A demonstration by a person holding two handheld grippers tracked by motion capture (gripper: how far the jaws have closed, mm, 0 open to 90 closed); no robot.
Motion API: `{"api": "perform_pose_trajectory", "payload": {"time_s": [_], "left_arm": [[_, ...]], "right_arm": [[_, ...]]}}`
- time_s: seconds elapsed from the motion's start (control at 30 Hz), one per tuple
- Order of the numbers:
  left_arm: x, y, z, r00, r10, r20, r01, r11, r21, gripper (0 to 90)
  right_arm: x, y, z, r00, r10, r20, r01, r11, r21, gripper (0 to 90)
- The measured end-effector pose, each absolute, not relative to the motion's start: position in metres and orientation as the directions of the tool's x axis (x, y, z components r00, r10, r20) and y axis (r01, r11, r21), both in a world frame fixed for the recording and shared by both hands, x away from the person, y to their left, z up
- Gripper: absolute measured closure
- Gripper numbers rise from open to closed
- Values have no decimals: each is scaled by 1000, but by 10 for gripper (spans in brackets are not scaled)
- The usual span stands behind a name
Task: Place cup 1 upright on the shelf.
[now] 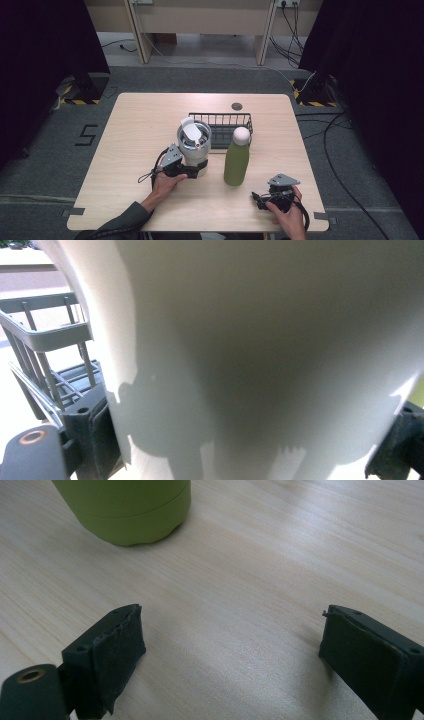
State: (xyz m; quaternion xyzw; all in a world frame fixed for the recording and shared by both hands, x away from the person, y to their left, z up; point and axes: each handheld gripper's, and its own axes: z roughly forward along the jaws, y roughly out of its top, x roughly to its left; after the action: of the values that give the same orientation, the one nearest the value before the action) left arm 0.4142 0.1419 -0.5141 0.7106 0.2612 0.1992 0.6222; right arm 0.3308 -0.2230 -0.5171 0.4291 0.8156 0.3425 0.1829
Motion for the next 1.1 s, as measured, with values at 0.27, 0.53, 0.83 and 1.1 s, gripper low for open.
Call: {"api": "perform_pose_trajectory", "payload": {"time_s": [0.27, 0.53, 0.83, 1.1], "left_arm": [[413, 144, -501, 789, 613, -38, 113, -83, 990, 109], [412, 148, -483, 784, 619, -49, 128, -84, 988, 109], [410, 150, -466, 789, 611, -62, 130, -68, 989, 109], [414, 153, -447, 786, 616, -55, 131, -80, 988, 109]], "right_arm": [[331, -223, -517, -565, 825, -4, 575, 397, 715, 105], [331, -223, -517, -565, 825, -4, 575, 397, 715, 105], [331, -223, -517, -565, 825, -4, 575, 397, 715, 105], [331, -223, -517, -565, 825, -4, 575, 397, 715, 105]]}}
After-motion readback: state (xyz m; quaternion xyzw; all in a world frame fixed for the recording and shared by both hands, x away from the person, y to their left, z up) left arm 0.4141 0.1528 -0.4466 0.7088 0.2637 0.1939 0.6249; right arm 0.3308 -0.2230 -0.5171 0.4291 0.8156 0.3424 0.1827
